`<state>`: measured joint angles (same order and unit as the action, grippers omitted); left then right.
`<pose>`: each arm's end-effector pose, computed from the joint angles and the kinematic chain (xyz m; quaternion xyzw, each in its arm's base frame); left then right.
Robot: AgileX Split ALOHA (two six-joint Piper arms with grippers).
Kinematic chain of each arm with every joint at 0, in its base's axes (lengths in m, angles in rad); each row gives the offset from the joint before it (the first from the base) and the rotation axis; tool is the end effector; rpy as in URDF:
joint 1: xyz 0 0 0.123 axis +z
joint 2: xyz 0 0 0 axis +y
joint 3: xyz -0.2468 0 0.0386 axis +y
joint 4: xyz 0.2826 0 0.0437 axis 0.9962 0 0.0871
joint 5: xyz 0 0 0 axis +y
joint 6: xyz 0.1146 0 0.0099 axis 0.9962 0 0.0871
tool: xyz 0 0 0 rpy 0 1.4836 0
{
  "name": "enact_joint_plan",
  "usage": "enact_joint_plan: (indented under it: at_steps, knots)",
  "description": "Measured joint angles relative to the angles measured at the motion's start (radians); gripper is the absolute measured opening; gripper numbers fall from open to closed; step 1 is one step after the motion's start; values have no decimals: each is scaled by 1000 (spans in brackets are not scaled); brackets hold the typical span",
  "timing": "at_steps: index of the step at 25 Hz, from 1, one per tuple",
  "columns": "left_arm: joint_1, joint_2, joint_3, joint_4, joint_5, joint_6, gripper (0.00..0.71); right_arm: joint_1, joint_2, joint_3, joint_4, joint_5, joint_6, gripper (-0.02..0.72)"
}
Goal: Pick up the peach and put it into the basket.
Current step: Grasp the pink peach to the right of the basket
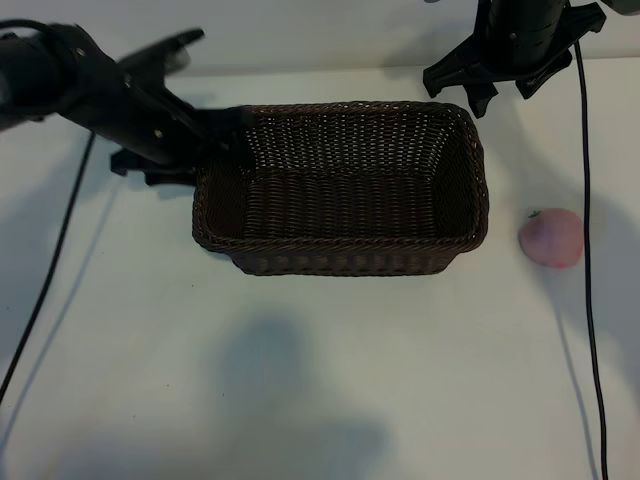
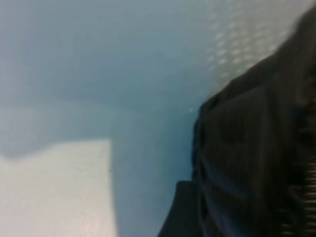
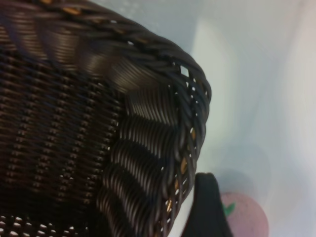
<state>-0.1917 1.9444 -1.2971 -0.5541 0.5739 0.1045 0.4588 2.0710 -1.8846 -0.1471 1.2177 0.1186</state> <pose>0.4172 -0.1145 0.1068 -0.0514 0.9571 -0.2036 0.1997 0.4257 0.1926 0.2014 -0.1837 0.9722 -0.0327 0.1414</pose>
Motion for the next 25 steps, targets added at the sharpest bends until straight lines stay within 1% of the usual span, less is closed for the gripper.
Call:
enact_joint_plan:
  at_steps: [5, 13, 18, 25]
  knots:
    - [31, -93, 0, 13, 51, -6, 636, 0, 0, 0, 0, 0, 0, 507]
    - [31, -207, -1, 46, 73, -14, 626, 0, 0, 0, 0, 0, 0, 507]
    - [31, -215, -7, 71, 85, -24, 615, 0, 0, 0, 0, 1, 0, 507]
    - [31, -215, -12, 84, 89, -30, 599, 0, 0, 0, 0, 1, 17, 507]
